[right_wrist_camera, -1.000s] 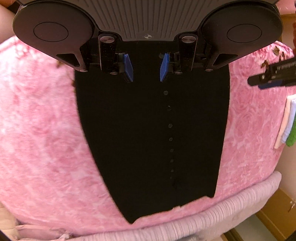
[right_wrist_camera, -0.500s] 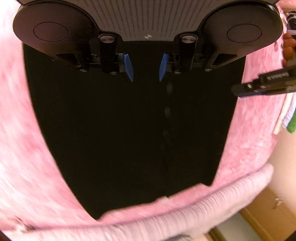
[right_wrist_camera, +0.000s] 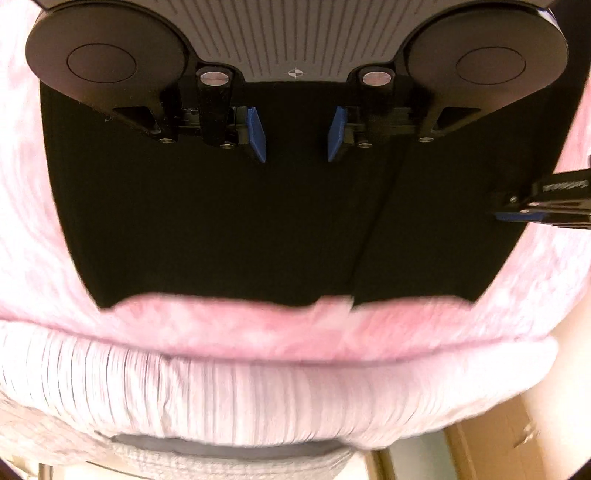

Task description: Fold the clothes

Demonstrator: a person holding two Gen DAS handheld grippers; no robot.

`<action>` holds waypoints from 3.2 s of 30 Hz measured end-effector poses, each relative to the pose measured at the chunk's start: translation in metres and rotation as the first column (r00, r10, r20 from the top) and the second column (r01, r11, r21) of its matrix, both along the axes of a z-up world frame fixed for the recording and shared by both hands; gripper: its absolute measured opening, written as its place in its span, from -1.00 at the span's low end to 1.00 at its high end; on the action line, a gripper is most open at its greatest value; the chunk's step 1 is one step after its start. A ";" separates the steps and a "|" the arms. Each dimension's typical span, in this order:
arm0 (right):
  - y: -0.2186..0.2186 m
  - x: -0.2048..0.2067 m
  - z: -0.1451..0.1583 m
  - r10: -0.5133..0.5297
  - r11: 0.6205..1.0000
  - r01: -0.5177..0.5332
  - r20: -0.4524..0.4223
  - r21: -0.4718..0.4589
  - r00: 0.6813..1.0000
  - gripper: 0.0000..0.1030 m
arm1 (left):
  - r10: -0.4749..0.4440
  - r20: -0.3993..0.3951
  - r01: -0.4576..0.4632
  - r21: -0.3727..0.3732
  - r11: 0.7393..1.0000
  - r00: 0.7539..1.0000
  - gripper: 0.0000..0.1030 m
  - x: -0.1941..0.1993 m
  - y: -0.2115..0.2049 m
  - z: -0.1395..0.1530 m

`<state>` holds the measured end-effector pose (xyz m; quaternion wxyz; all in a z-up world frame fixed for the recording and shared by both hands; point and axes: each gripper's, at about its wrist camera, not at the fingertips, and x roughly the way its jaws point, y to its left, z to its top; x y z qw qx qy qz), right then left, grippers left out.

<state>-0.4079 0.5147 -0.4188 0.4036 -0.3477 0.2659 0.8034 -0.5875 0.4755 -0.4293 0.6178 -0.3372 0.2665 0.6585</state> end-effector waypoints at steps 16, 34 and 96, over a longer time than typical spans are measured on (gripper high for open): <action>-0.149 0.120 0.032 -0.013 0.968 0.010 -0.010 -0.251 1.000 -0.30 | -0.003 0.239 0.052 -0.200 0.978 0.971 -0.61 0.039 -0.191 0.020; -0.401 0.217 0.030 -0.135 0.974 0.149 0.094 -0.168 0.986 -0.30 | -0.099 0.121 0.116 -0.147 0.982 0.988 -0.57 0.089 -0.422 0.045; -0.513 0.330 0.053 -0.467 0.883 0.396 -0.370 -0.253 0.803 -0.29 | 0.224 0.449 -0.249 -0.003 0.969 0.865 -0.27 0.053 -0.576 0.063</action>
